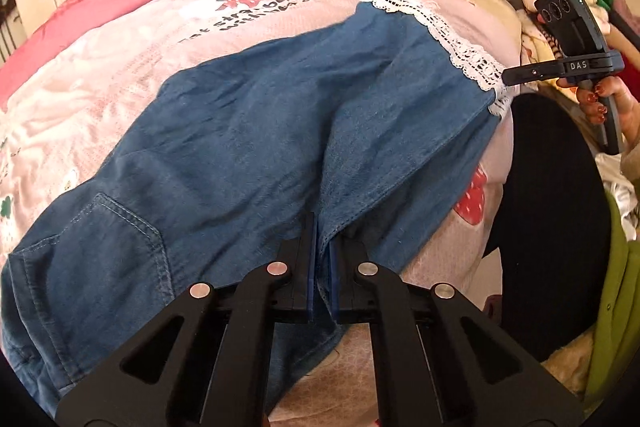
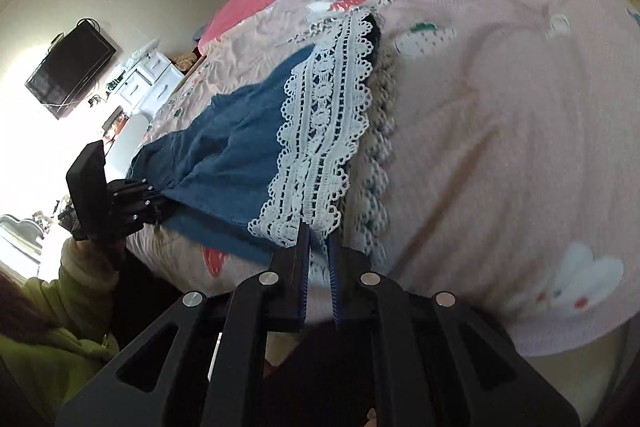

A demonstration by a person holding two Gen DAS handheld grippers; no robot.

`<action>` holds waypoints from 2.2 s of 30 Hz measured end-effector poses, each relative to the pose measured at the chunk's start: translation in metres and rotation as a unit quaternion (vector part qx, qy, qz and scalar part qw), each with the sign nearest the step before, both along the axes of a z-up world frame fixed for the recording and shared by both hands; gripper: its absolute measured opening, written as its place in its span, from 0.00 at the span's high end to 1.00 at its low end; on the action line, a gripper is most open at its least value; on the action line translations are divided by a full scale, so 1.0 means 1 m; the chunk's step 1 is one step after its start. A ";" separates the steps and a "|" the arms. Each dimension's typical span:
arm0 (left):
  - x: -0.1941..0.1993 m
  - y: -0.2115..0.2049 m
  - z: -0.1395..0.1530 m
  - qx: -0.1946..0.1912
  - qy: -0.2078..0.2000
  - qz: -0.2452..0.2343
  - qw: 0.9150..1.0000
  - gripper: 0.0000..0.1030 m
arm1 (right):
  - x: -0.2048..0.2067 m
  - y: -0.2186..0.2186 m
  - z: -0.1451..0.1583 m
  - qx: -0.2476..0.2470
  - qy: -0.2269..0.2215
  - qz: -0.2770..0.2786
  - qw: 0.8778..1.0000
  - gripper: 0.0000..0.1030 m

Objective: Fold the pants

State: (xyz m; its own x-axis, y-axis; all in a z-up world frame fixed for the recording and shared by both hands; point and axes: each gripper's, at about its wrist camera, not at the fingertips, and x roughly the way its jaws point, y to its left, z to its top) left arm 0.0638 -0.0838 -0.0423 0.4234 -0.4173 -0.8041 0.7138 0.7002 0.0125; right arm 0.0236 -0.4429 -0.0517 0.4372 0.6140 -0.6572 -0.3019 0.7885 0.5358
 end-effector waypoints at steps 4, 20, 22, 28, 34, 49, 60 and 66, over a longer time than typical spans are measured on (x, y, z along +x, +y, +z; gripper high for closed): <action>-0.008 -0.004 0.004 0.002 -0.012 -0.015 1.000 0.99 | -0.003 0.002 0.008 -0.003 -0.017 0.010 1.000 0.87; -0.018 -0.027 -0.006 0.031 -0.018 -0.029 0.999 0.99 | 0.000 0.000 0.003 -0.102 -0.009 0.022 0.994 0.93; -0.018 -0.025 -0.007 0.027 -0.016 -0.028 0.999 0.99 | -0.001 0.003 -0.004 -0.108 -0.004 0.030 0.994 0.93; -0.023 -0.015 -0.005 0.022 -0.011 -0.030 0.999 0.99 | -0.005 0.002 -0.006 -0.107 -0.001 0.035 0.994 0.92; -0.029 -0.006 -0.003 0.016 -0.002 -0.039 0.999 0.92 | -0.004 -0.003 0.010 -0.124 0.008 0.028 0.992 0.76; 0.040 0.041 0.050 -0.061 -0.010 0.119 0.991 0.46 | 0.119 0.148 0.079 -0.092 -0.098 0.137 0.981 0.46; 0.032 0.018 -0.010 -0.005 0.029 0.122 0.992 0.47 | 0.222 0.271 0.029 -0.111 0.033 0.222 0.968 0.49; 0.024 0.024 -0.011 -0.026 0.037 0.113 0.993 0.47 | 0.217 0.277 0.029 -0.068 0.060 0.248 0.964 0.59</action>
